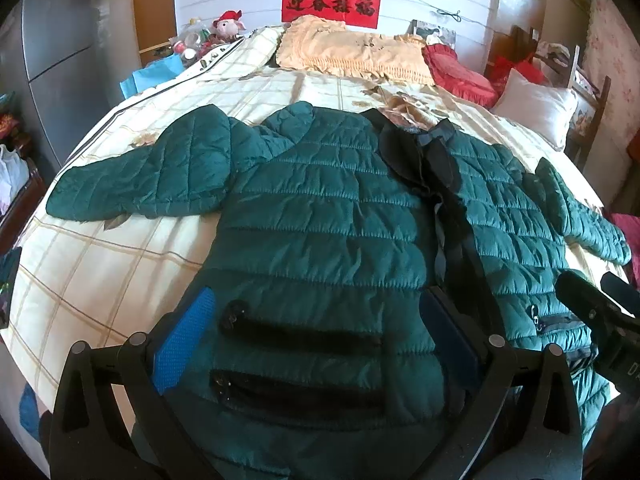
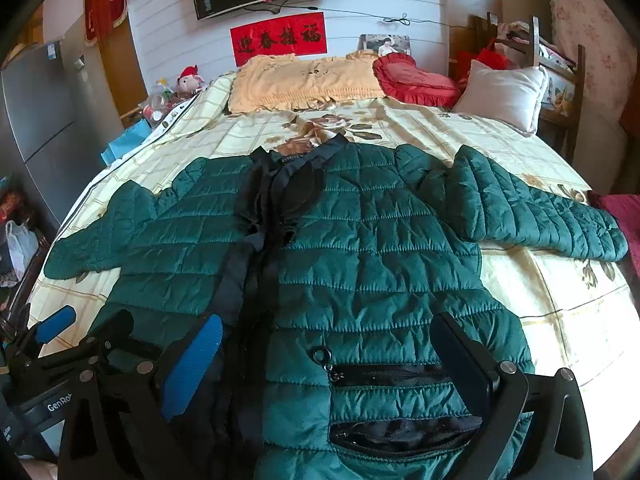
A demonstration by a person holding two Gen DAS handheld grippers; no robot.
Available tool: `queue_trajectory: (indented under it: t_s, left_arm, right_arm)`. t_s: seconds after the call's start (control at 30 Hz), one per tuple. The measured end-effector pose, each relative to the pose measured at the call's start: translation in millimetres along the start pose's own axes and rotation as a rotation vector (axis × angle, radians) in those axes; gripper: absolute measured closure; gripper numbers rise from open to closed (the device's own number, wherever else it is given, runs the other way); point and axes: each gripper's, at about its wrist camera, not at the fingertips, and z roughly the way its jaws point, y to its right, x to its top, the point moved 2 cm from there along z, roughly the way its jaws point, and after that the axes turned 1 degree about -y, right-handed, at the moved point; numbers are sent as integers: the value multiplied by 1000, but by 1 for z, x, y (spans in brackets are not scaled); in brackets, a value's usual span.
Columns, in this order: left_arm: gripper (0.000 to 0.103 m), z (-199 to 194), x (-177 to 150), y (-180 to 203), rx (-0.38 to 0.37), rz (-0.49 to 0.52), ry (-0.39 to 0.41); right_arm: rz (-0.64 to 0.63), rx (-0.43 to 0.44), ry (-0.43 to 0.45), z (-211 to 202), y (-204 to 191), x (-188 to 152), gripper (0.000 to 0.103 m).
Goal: Fold large clothes
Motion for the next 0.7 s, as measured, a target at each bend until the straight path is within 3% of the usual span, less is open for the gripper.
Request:
queue_trajectory:
  t_s: [0.7]
  left_arm:
    - [1,6,13,-2,17,9,6]
  right_arm:
    - [-24,-29,-15,6,-2,4,0]
